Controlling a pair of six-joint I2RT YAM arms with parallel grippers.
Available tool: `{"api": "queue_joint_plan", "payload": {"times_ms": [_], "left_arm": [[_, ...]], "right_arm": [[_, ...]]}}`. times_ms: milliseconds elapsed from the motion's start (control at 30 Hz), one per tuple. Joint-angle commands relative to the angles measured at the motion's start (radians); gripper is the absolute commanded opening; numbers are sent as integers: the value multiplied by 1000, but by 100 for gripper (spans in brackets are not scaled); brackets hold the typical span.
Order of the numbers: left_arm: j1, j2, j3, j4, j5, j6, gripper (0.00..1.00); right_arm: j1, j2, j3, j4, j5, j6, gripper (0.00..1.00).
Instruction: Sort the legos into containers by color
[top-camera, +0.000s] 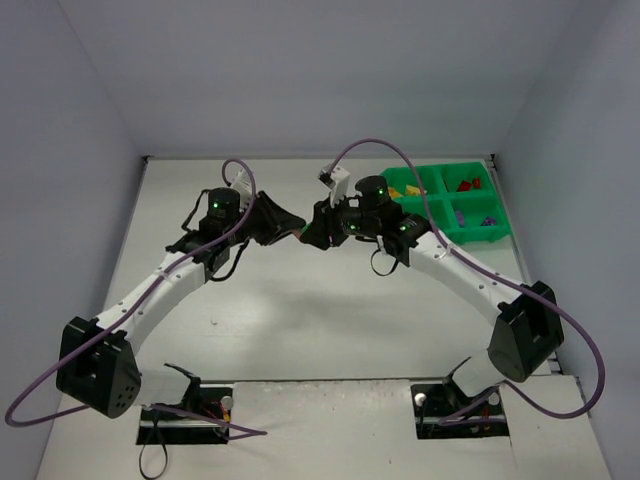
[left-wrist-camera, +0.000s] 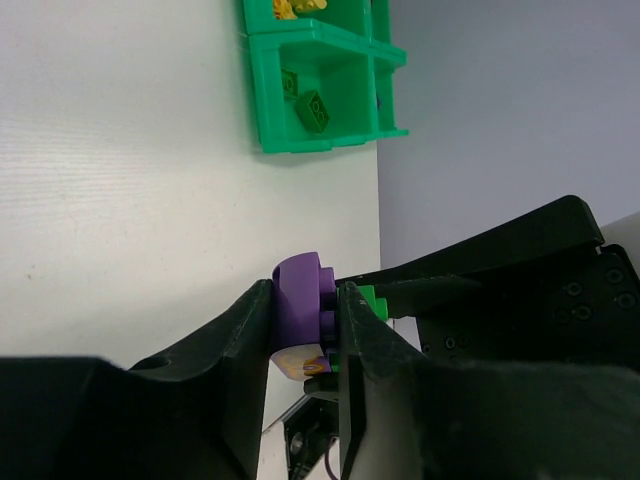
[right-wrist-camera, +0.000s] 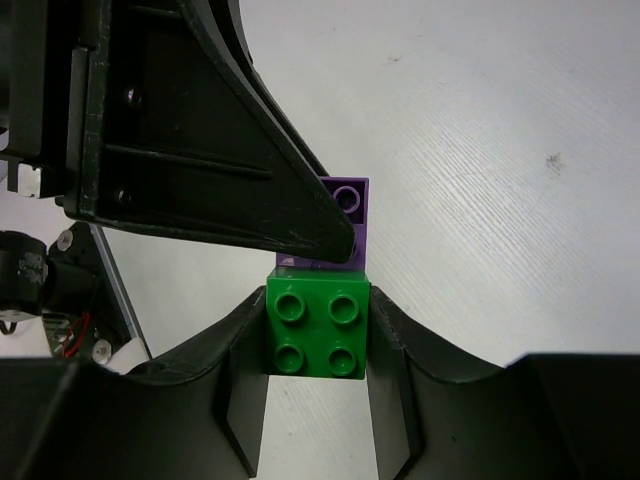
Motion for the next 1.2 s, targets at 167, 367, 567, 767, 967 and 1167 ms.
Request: {"api": "queue_joint_plan", "payload": {"times_ms": [167,367,567,767,967,1167], "left_arm": [[1,-40,42,42,-30,37,0],[1,-48,48,-12,-72,81,0],[3,-57,57,-54,-84,103,0],[1,-63,61,-64,-86,104,0],[1,-73,65,-68,-86,107,0],[3,-74,65,-81,-82,116,0]], "right_arm": [[10,-8,64,48,2,-4,60],[10,-15,90,12,54,-8,75],[14,-4,88,-21,65,-16,70],[26,13,90,-31,77,-26,68],[40,42,93,-33,77,-31,66],[49,50,102,-32,91,-36,51]]}}
